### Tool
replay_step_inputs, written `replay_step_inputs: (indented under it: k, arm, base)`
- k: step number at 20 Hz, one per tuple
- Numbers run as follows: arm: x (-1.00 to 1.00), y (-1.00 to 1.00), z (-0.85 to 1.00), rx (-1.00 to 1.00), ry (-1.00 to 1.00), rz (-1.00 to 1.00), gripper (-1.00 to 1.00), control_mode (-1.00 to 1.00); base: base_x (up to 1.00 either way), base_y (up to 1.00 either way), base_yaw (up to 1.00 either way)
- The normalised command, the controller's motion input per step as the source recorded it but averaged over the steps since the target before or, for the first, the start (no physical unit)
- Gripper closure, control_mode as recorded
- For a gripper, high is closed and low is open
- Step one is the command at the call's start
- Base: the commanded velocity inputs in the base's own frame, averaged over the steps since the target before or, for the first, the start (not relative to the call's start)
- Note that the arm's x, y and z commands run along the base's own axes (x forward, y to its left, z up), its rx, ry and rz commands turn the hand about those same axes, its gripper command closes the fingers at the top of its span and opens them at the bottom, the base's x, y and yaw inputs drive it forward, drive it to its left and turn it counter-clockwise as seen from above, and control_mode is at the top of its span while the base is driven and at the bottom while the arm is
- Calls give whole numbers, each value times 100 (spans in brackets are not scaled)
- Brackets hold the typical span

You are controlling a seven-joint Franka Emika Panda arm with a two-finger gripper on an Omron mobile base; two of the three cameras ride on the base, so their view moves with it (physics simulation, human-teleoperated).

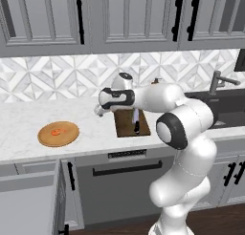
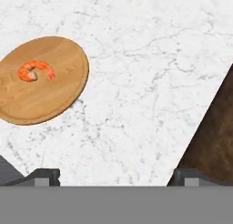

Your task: Pick up the knife from the drawer and place it on the cutting board. Then place the meat from the plate to the cutting board.

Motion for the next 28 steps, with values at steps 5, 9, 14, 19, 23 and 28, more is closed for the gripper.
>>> replay_step_inputs:
  k: [5, 9, 14, 19, 23, 28]
  arm:
    - [13, 100, -6, -13, 8, 57, -100, -100]
    - [41, 100, -4, -32, 10, 45, -100, -100]
    - [18, 100, -7, -30, 1, 20, -100, -100]
    - [1, 98, -4, -29, -6, 5, -100, -100]
    - [0, 29, 7, -17, -5, 2, -100, -100]
    - [-8, 3, 1, -7, -7, 0, -100, -100]
  base:
    - [0, 0, 0]
    - [0, 0, 0]
    - [0, 0, 0]
    - [0, 0, 0]
    - [0, 0, 0]
    - [0, 0, 0]
